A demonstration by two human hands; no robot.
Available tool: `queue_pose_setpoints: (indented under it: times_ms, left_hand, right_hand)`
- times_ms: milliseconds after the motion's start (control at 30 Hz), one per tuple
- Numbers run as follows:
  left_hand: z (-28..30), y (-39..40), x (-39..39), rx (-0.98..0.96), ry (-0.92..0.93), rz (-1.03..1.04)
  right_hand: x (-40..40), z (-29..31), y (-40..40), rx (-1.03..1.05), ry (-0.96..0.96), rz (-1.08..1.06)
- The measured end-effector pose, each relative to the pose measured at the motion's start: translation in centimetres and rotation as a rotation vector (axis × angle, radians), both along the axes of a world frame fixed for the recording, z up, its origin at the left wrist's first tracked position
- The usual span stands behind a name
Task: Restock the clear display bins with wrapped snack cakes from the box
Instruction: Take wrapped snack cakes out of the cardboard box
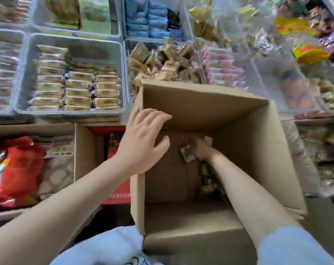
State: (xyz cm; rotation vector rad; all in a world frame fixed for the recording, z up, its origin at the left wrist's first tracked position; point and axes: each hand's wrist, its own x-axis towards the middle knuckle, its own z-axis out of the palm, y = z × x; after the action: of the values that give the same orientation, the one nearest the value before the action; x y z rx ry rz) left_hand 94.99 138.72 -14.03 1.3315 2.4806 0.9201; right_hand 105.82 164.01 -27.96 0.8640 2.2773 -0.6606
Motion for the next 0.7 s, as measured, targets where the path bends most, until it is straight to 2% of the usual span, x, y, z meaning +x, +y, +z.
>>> queue_pose_setpoints:
  times_ms: [133, 333, 367, 433, 567, 633, 700]
  left_hand:
    - [0.1, -0.1, 0.1, 0.010, -0.014, 0.036]
    - [0.3, 0.7, 0.6, 0.016, -0.042, 0.072]
    - [0.3, 0.7, 0.7, 0.011, -0.038, 0.076]
    - [0.4, 0.8, 0.7, 0.000, -0.037, 0.079]
    - [0.5, 0.6, 0.7, 0.012, -0.048, 0.081]
    - [0.6, 0.4, 0.7, 0.049, -0.108, 0.088]
    - [1.1, 0.2, 0.8, 0.137, -0.214, 0.104]
  right_hand:
    - [-1.4, -6.2, 1.0, 0.031, -0.084, -0.023]
    - [-1.2, -7.5, 0.2, 0.112, -0.208, 0.094]
    - [-1.3, -6.8, 0.2, 0.054, -0.185, 0.063]
    - [-1.8, -4.2, 0.0, -0.172, -0.063, -0.134]
    - [-3.3, 4.6, -1.2, -0.650, 0.164, -0.436]
    - [-4.0, 9.3, -2.0, -0.837, 0.303, -0.549]
    - [-4.3, 13.5, -3.2, -0.988, 0.420, -0.569]
